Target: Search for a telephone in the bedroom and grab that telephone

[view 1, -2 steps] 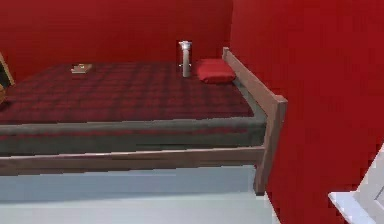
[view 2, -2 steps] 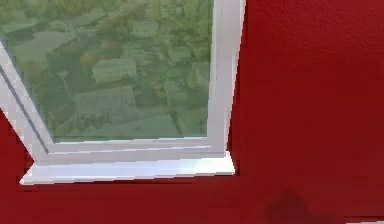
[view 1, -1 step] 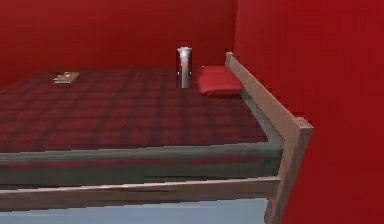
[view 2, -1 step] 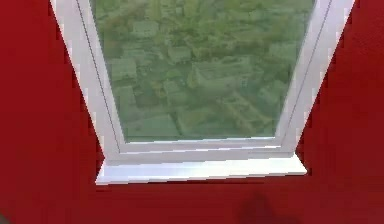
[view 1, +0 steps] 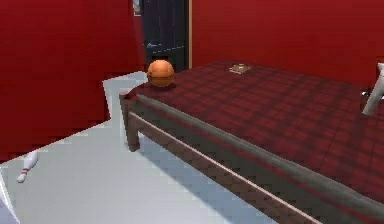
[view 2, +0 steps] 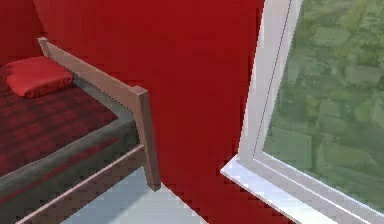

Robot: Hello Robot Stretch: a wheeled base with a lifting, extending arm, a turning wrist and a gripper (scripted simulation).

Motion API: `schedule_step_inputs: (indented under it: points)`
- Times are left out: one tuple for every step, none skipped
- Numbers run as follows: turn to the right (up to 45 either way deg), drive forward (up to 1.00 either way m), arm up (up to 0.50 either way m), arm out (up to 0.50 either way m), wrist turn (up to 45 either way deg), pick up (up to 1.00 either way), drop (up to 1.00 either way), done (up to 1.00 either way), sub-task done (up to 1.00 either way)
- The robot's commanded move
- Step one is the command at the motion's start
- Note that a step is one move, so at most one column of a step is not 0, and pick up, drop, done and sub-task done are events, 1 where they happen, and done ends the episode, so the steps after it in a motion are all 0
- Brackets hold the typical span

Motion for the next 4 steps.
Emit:
schedule_step_inputs:
  points:
    - [-12.0,0.0,0.0,0.0,0.0,0.0,0.0,0.0,0.0]
    - [0.0,0.5,0.0,0.0,0.0,0.0,0.0,0.0,0.0]
    - [-45.0,0.0,0.0,0.0,0.0,0.0,0.0,0.0,0.0]
    - [-21.0,0.0,0.0,0.0,0.0,0.0,0.0,0.0,0.0]
